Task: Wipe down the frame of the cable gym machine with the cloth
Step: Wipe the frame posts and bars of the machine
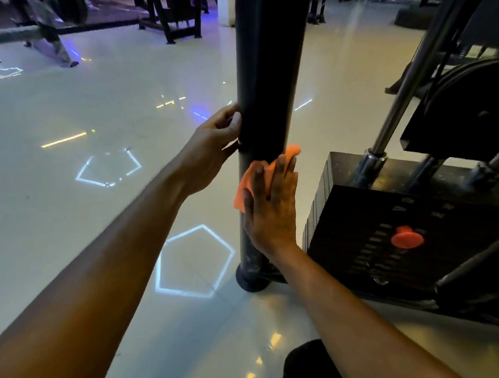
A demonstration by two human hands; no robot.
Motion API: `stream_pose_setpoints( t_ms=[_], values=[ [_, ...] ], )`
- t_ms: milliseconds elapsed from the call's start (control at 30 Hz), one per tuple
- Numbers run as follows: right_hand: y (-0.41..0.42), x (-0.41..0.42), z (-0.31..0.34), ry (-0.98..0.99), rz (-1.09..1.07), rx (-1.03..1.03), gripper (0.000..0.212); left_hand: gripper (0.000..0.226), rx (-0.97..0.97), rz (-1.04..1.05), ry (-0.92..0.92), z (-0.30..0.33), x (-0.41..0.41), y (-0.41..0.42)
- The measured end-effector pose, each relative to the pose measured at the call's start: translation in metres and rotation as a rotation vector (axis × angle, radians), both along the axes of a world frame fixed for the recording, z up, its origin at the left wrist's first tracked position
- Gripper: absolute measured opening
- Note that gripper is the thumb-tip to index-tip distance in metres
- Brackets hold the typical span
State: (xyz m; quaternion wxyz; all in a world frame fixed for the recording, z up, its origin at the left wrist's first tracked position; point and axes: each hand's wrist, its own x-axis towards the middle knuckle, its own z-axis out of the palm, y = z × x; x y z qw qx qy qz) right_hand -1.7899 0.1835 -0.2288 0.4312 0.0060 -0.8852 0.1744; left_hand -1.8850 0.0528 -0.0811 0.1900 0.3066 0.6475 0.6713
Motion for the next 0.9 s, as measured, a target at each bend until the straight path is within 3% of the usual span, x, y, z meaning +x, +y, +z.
stream_pose_setpoints(
  t_ms=[167, 333, 500, 700, 900],
  values=[
    [-0.011, -0.021, 0.035, 0.128, -0.072, -0.098, 0.073, 0.041, -0.052, -0.005, 0.010, -0.010, -0.002, -0.003],
    [-0.006, -0.012, -0.029, 0.030, -0.042, 0.020, 0.086, 0.041, -0.129, -0.049, 0.032, -0.024, -0.005, -0.007],
    [-0.016, -0.021, 0.009, 0.149, -0.088, -0.139, 0.077, 0.042, -0.087, -0.082, 0.045, -0.037, -0.009, -0.005],
    [-0.005, -0.015, -0.059, 0.058, -0.091, 0.063, 0.098, 0.043, -0.060, -0.100, 0.019, -0.063, -0.018, -0.008],
    [-0.020, -0.019, -0.035, 0.081, -0.162, -0.059, 0.091, 0.039, -0.054, -0.125, -0.016, -0.083, -0.017, -0.011]
  ],
)
